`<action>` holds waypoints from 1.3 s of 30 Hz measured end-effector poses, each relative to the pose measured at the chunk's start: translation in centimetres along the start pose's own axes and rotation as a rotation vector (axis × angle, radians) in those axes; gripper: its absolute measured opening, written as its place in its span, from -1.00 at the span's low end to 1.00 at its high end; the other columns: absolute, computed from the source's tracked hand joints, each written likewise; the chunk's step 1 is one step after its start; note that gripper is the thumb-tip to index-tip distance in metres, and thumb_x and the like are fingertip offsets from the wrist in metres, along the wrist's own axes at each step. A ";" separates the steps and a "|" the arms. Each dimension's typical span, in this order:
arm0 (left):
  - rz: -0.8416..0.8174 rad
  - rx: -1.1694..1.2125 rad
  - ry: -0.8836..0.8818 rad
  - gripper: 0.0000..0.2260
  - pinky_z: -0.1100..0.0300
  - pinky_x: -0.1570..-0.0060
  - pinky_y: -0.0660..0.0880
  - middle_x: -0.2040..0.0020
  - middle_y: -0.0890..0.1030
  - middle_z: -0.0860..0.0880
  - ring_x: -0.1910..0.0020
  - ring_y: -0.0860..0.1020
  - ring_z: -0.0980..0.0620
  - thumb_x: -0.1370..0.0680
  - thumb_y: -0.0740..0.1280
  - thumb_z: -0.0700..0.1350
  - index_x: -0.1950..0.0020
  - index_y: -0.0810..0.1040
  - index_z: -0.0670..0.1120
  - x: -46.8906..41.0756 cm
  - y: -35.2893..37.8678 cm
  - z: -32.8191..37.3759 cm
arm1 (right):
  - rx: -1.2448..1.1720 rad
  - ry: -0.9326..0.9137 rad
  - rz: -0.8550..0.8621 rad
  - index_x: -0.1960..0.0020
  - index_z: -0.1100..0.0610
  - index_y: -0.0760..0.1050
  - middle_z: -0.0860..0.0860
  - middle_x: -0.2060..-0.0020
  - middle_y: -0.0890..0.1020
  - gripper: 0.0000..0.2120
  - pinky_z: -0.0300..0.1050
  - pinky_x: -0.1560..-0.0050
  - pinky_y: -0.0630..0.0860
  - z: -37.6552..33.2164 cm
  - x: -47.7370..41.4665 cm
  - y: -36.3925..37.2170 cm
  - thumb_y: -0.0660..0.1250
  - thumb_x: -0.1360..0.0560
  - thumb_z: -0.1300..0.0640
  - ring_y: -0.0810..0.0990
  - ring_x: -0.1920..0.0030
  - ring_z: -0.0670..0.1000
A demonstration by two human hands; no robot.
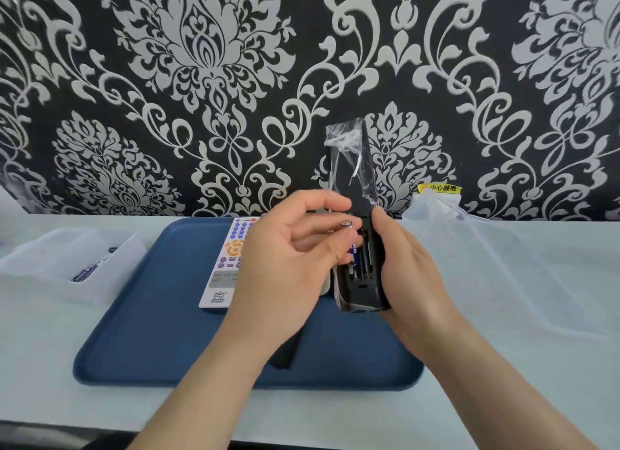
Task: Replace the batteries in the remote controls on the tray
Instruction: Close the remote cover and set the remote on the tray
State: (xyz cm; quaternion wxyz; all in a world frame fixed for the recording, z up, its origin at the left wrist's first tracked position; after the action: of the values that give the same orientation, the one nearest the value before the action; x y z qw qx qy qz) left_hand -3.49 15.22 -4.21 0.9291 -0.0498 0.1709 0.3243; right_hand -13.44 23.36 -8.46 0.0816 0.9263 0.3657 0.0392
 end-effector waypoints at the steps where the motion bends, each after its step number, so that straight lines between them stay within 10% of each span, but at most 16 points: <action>1: 0.007 -0.012 0.025 -0.84 0.28 0.16 0.58 0.14 0.72 -0.04 0.14 0.69 0.04 -0.46 0.42 -0.33 0.04 0.61 -0.12 0.1 0.0 0.0 | 0.009 -0.010 0.013 0.08 -0.06 0.65 0.00 0.14 0.67 -0.62 0.17 -0.03 0.54 0.0 0.0 0.2 0.13 -0.59 -0.21 0.63 0.05 0.04; 6: 0.072 -0.134 0.117 -0.86 0.31 0.14 0.54 0.19 0.71 0.01 0.18 0.66 0.10 -0.39 0.50 -0.28 0.17 0.66 -0.04 0.3 0.6 -0.8 | -0.023 -0.029 0.047 -0.30 -0.07 0.53 0.04 -0.38 0.51 -0.31 0.34 -0.43 0.26 -0.4 0.4 1.1 0.22 -0.34 -0.47 0.40 -0.45 0.09; 16: 0.110 -0.413 0.240 -0.82 0.43 0.20 0.33 -0.01 0.55 0.10 0.20 0.44 0.26 -0.34 0.50 -0.04 0.08 0.67 0.11 -0.4 0.1 -2.6 | -0.029 -0.077 0.075 -0.02 -0.04 0.62 0.03 -0.05 0.68 -0.61 0.35 -0.26 0.46 -0.5 0.3 0.9 0.12 -0.51 -0.21 0.62 -0.17 0.11; 24: 0.062 -0.638 0.413 -0.76 0.39 -0.09 0.30 -0.04 0.50 0.10 0.03 0.41 0.11 -0.40 0.43 0.07 -0.05 0.66 0.09 -0.5 0.0 -2.9 | -0.081 -0.040 0.092 -0.21 -0.01 0.58 -0.05 -0.18 0.65 -0.52 0.26 -0.34 0.43 -0.3 0.3 0.8 0.14 -0.46 -0.22 0.57 -0.27 0.00; 33: -0.065 -1.054 0.577 -0.68 -0.10 -0.05 0.41 -0.32 0.49 -0.02 -0.20 0.40 -0.10 -0.56 0.22 -0.07 -0.28 0.59 0.00 0.4 0.8 -3.7 | -0.216 0.036 0.117 -0.12 0.13 0.59 0.16 -0.08 0.68 -0.64 0.23 -0.25 0.52 -1.0 -0.1 -0.1 0.13 -0.64 -0.08 0.65 -0.16 0.15; 39: -0.072 -0.351 0.217 -0.72 0.28 -0.26 0.35 -0.29 0.52 0.14 -0.29 0.44 0.10 -0.58 0.21 -0.03 -0.24 0.58 0.02 0.4 1.1 -2.8 | -0.462 0.114 -0.010 -0.13 0.21 0.57 0.10 0.14 0.69 -0.78 -0.14 0.27 0.59 -1.7 0.1 0.0 0.25 -0.61 0.11 0.68 0.19 0.00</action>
State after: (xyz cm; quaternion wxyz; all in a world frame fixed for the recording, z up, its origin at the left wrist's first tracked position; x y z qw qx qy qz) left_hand -4.65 15.73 -6.99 0.8933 -0.2516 0.2088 0.3085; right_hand -13.60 23.64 -6.74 0.2707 0.8776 0.3557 0.1735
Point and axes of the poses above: each hand's wrist, its own x-axis away from the middle knuckle, its own y-axis out of the palm, z = x × y, the point moved 1 cm from there along -x, towards the middle knuckle
